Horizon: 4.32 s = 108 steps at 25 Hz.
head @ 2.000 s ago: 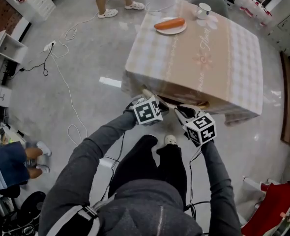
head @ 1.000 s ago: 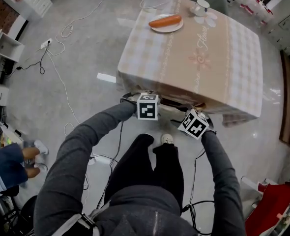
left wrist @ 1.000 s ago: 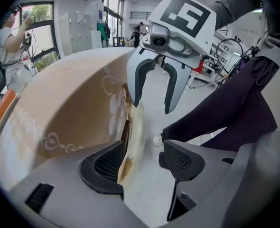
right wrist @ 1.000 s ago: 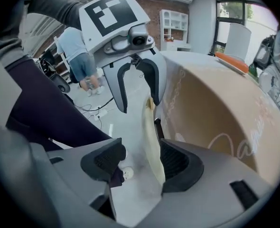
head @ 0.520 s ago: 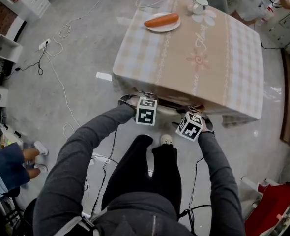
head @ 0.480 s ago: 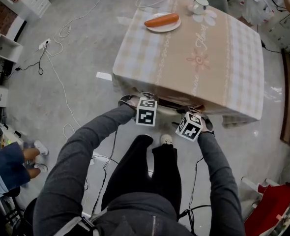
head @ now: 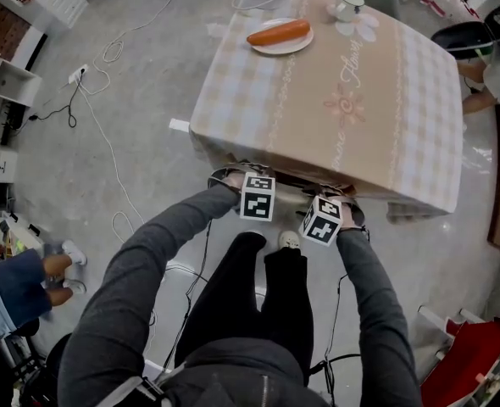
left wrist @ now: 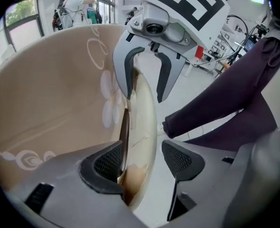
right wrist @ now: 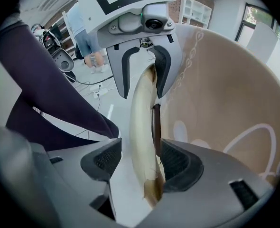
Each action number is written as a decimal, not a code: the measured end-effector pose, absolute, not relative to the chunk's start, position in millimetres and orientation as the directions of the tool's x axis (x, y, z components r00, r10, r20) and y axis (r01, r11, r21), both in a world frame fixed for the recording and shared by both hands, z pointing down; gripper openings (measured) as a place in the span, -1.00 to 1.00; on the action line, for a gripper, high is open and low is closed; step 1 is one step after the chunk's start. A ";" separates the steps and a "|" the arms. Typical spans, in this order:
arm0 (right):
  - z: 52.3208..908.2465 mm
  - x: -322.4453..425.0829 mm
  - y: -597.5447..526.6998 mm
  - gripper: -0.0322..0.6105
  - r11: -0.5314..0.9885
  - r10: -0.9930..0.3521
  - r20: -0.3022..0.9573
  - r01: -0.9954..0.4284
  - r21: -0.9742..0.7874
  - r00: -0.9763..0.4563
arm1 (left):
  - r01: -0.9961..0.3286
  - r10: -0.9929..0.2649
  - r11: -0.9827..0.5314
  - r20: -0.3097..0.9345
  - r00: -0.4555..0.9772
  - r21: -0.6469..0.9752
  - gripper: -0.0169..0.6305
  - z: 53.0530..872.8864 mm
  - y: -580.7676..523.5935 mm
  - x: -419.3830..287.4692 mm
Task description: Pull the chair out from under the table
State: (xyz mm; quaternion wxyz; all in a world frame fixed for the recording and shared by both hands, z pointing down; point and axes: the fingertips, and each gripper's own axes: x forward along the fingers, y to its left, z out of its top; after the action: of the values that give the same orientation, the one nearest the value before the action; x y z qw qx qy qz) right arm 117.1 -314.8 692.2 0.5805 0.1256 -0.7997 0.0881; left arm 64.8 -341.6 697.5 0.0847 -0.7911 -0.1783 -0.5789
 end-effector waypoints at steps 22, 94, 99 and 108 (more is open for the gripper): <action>716.2 114.8 -320.2 -0.38 0.986 -0.096 0.967 -0.158 0.060 -0.234 | 0.542 0.192 -0.832 0.977 0.089 0.114 -0.43 718.4 -340.6 54.4; 723.1 95.0 -231.9 -0.51 0.992 -0.060 0.986 -0.116 0.042 -0.156 | 0.592 0.215 -0.794 0.975 0.058 0.140 -0.51 723.1 -254.8 31.5; 722.8 91.0 -226.7 -0.51 0.990 -0.066 0.986 -0.131 0.046 -0.152 | 0.607 0.205 -0.785 0.976 0.065 0.124 -0.52 722.5 -250.6 28.1; 722.6 84.6 -214.3 -0.51 0.990 -0.060 0.988 -0.136 0.041 -0.142 | 0.610 0.199 -0.784 0.977 0.072 0.115 -0.52 721.9 -238.9 21.9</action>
State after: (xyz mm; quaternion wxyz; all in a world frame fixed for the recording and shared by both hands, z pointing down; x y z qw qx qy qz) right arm 84.6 -214.3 722.6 0.6517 0.0650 -0.7551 0.0293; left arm 21.9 -238.9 721.9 0.1659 -0.7132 -0.2838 -0.6191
